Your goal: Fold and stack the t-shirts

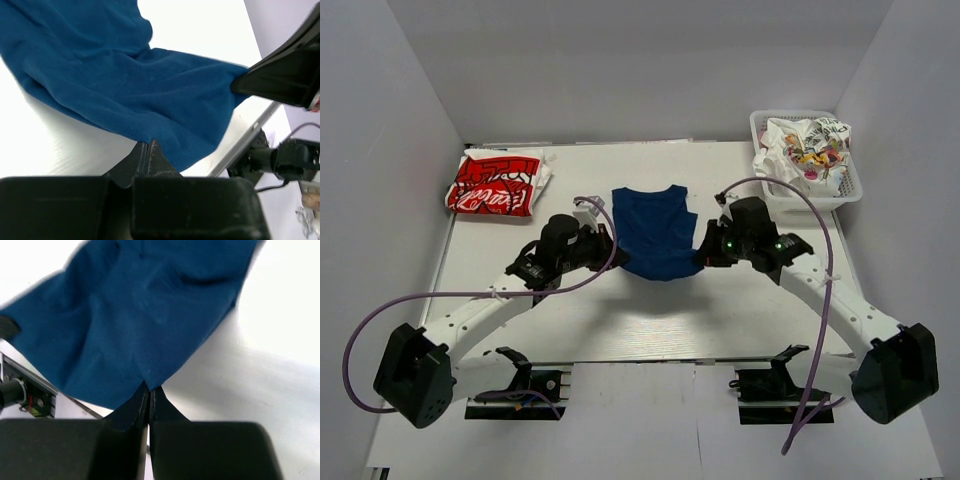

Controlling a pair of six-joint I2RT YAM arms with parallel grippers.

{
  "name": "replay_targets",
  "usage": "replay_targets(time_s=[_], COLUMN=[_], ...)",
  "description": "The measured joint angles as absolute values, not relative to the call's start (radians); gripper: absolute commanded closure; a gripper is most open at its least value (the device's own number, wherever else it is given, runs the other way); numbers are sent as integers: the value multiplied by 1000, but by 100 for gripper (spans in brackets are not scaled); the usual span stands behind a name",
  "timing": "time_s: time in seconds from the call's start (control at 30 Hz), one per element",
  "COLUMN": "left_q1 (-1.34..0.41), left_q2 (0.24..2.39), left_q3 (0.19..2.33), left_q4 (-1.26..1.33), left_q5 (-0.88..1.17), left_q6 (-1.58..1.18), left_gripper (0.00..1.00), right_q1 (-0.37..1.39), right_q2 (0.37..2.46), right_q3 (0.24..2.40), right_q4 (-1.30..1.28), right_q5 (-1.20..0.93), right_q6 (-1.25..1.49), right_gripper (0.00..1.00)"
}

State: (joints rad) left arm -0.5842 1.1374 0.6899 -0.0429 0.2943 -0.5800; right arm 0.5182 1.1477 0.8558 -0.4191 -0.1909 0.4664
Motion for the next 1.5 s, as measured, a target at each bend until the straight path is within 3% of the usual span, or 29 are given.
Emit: replay_targets(time_s=[0.27,0.6,1.13,1.2,1.23,1.27,1.3,1.33,1.5], left_q1=[-571,-534,-406,-394,-387,-381,-375,-368,-334], left_q2=[1187,1459,1979,2044,2082,2125,2171,2222,2366], left_q3=[838,1105,1542,1577,1604,1641,1691,1757,1977], left_q4=[-106,-165,-176,-160,-159,-158,-169,-191,-256], left_q5=[109,-96,-111,-105,-102,-101,-101,-97,-76], left_q6=[-601,-604,-615,-623,-628,-630,-628,-629,-624], left_gripper=[100,100,100,100,94,73,15,2,0], right_q1=[487,385,227,214,208,202,198,193,175], right_q2=[1305,1533,2088,2177,2222,2267,2310,2365,2497], right_q3=[1079,1269,1710,1788,1824,1856,1898,1960,2123], right_q4=[-450,-440,-387,-376,-363,-348,-348,-352,-371], right_q5=[-186,-260,-528,-539,-544,-551,-557,-562,-561], right_q6=[432,408,424,427,431,438,439,442,426], right_gripper=[100,100,100,89,75,68,50,10,10])
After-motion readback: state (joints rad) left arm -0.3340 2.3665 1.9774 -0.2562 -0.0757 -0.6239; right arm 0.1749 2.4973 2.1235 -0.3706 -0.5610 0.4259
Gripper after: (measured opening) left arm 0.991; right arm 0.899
